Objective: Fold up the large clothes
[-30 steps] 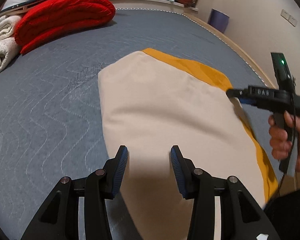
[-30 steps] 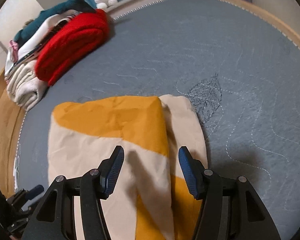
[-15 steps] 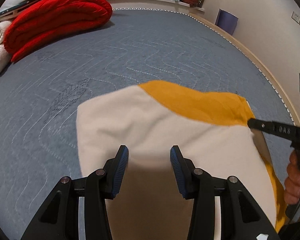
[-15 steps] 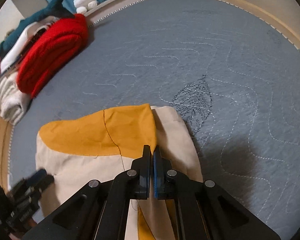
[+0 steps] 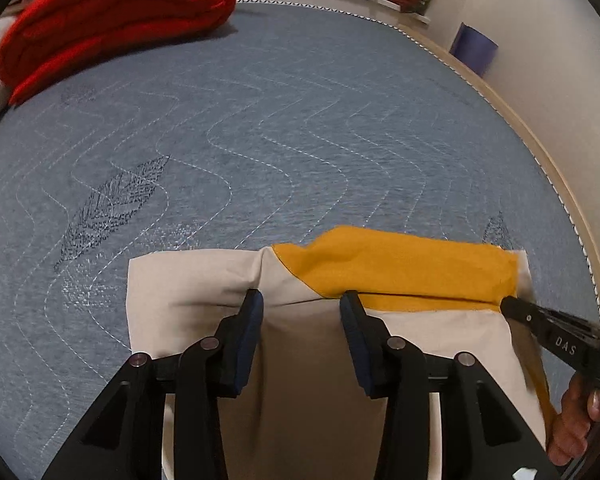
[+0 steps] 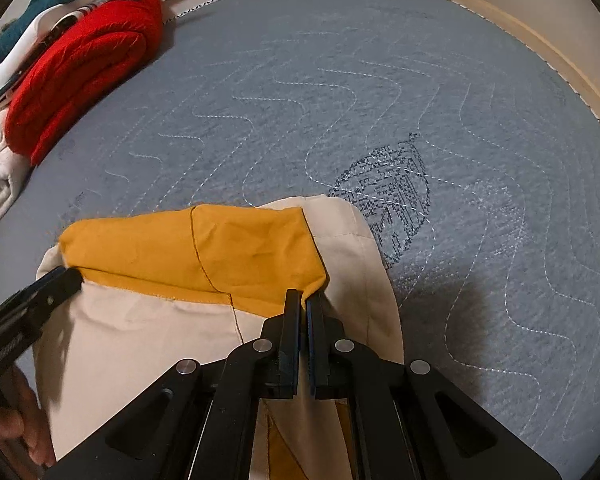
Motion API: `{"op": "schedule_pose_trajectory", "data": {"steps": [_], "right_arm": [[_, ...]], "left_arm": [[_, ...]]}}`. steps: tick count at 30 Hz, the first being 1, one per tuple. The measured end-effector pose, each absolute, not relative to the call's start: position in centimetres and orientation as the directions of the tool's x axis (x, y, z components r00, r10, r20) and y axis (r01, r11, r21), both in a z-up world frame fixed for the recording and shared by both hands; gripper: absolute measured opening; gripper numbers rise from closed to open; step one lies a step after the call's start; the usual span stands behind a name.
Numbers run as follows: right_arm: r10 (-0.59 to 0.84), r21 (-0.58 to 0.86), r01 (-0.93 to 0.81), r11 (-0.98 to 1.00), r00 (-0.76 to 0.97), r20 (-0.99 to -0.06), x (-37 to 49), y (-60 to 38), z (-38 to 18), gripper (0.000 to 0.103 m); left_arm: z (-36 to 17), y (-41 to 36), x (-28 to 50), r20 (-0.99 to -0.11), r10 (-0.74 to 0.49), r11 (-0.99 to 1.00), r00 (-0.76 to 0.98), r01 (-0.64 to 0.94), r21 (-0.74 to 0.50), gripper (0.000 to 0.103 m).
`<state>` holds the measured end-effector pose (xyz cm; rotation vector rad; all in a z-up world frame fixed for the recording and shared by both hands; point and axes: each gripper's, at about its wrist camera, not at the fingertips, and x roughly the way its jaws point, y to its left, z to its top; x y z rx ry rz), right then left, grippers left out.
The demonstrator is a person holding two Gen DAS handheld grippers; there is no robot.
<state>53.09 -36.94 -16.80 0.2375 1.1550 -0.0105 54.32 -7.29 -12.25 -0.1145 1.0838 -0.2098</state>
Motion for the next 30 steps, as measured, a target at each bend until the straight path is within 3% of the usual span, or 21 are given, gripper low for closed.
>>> {"op": "schedule_pose_trajectory", "data": {"steps": [3, 5, 9, 10, 13, 17, 20, 24, 30], "right_arm": [[0.129, 0.205, 0.144, 0.968, 0.416, -0.9, 53.0, -37.6, -16.8, 0.009], [0.085, 0.182, 0.168, 0.969, 0.464, -0.882, 52.0, -38.5, -15.3, 0.016], [0.034, 0.173, 0.167, 0.971, 0.616, -0.787, 49.5, -40.3, -10.1, 0.02], [0.07, 0.21, 0.145, 0.967, 0.641, -0.764, 48.8, -40.7, -9.0, 0.025], [0.17, 0.273, 0.056, 0.96, 0.657, -0.735, 46.4, -40.5, -7.3, 0.059], [0.386, 0.403, -0.075, 0.912, 0.487, -0.784, 43.5, -38.8, -8.6, 0.061], [0.338, 0.343, -0.057, 0.938, 0.384, -0.859, 41.1, -38.5, -10.9, 0.061], [0.326, 0.341, 0.023, 0.94, 0.235, -0.915, 39.2, -39.9, -14.9, 0.061], [0.369, 0.383, 0.039, 0.923, 0.193, -0.909, 38.6, -40.7, -17.0, 0.061]], "left_arm": [[-9.5, -6.4, 53.6, -0.848, -0.205, 0.978, 0.489, 0.078, -0.192, 0.036], [-6.4, -5.3, 52.4, -0.84, -0.118, 0.993, 0.529, 0.049, -0.109, 0.038], [-1.0, -2.4, 48.3, -0.832, -0.131, 0.99, 0.539, 0.107, -0.087, 0.052], [-0.2, -1.5, 46.9, -0.841, -0.155, 0.987, 0.518, 0.119, -0.108, 0.053], [0.0, 0.0, 42.7, -0.875, -0.156, 0.987, 0.459, 0.115, -0.116, 0.057], [-2.7, 0.1, 37.9, -0.901, -0.252, 0.968, 0.354, 0.096, -0.233, 0.065], [-6.5, 0.4, 37.1, -0.899, -0.369, 0.927, 0.234, 0.016, -0.376, 0.066], [-10.3, 0.4, 37.8, -0.91, -0.389, 0.914, 0.144, -0.067, -0.401, 0.066], [-13.9, 1.2, 40.4, -0.804, -0.579, 0.782, 0.133, -0.185, -0.595, 0.071]]}}
